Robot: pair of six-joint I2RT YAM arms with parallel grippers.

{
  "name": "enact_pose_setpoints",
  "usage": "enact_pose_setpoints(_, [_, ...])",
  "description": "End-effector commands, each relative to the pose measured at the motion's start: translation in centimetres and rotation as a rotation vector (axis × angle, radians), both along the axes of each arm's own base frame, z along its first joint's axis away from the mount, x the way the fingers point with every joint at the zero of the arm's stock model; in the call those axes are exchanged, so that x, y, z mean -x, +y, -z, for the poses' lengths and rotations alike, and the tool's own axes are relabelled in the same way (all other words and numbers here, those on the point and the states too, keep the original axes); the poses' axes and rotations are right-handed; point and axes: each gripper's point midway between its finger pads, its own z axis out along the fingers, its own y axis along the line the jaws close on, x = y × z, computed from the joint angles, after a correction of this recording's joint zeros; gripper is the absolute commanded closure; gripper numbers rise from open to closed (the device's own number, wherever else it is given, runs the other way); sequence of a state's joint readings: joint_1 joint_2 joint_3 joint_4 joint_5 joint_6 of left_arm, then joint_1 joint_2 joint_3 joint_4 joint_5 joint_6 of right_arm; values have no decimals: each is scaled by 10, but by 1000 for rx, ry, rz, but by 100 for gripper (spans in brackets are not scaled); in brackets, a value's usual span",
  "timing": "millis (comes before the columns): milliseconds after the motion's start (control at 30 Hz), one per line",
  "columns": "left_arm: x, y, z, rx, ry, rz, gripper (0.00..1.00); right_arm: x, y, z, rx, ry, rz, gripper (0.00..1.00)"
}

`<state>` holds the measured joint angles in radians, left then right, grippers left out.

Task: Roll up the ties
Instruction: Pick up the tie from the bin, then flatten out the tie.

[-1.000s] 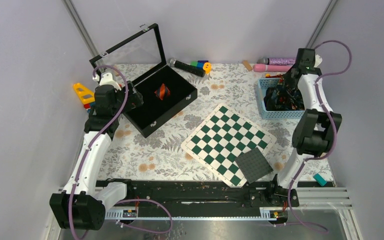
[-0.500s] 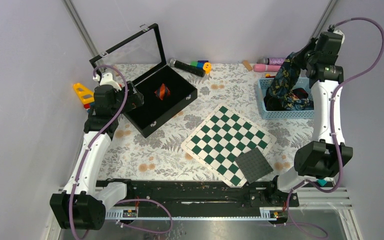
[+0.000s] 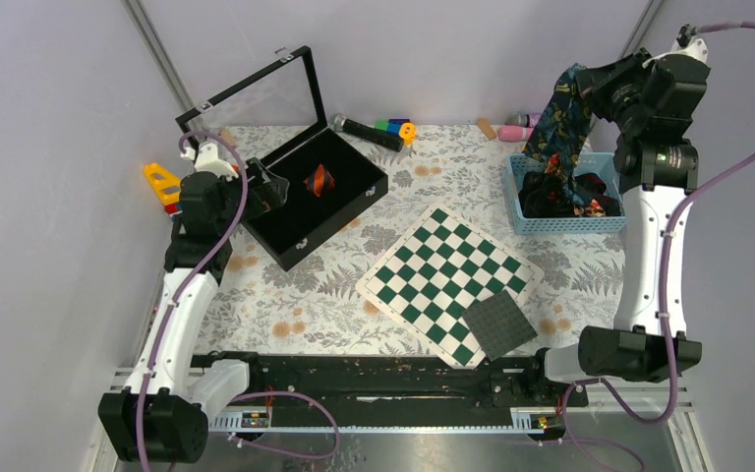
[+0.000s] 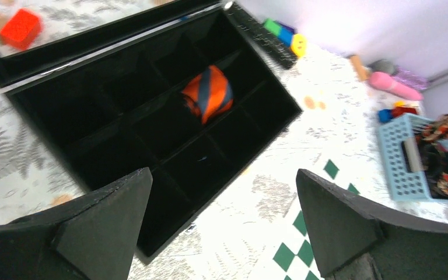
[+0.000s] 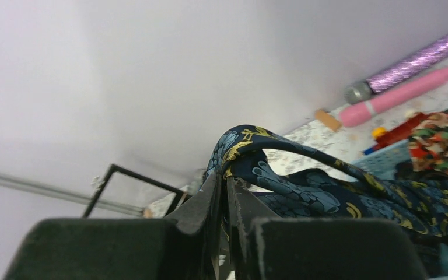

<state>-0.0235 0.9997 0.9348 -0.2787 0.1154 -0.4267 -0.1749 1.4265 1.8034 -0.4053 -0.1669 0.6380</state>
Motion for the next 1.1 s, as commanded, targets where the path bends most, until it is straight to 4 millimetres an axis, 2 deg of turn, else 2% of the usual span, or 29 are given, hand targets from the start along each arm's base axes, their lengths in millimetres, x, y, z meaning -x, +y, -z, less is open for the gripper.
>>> enact_pose_setpoints(0, [5, -36, -62, 113, -252, 171, 1, 27, 35, -70, -89, -199, -49, 100])
enact_pose_setpoints(100, [16, -61, -93, 144, -359, 245, 2, 39, 52, -87, -130, -265, -27, 100])
enact_pose_setpoints(167, [25, -80, -112, 162, -423, 303, 2, 47, 74, -96, -180, -309, -50, 100])
enact_pose_setpoints(233, [36, -99, -129, 194, -498, 363, 3, 50, 86, -100, -237, -331, -66, 100])
enact_pose_setpoints(400, [62, -147, -148, 235, -682, 503, 2, 50, 116, -89, -359, -303, -114, 100])
enact_pose_setpoints(600, [92, -205, -137, 77, -851, 606, 1, 59, 135, -66, -498, -261, -119, 100])
enact_pose_setpoints(733, [100, -239, -124, -80, -908, 561, 1, 68, 146, -54, -553, -233, -122, 100])
enact_pose_setpoints(800, [96, -249, -118, -146, -911, 497, 1, 71, 149, -49, -571, -223, -124, 100])
enact_pose_setpoints(1067, [81, -276, -110, -166, -908, 275, 1, 90, 157, -32, -627, -175, -153, 100])
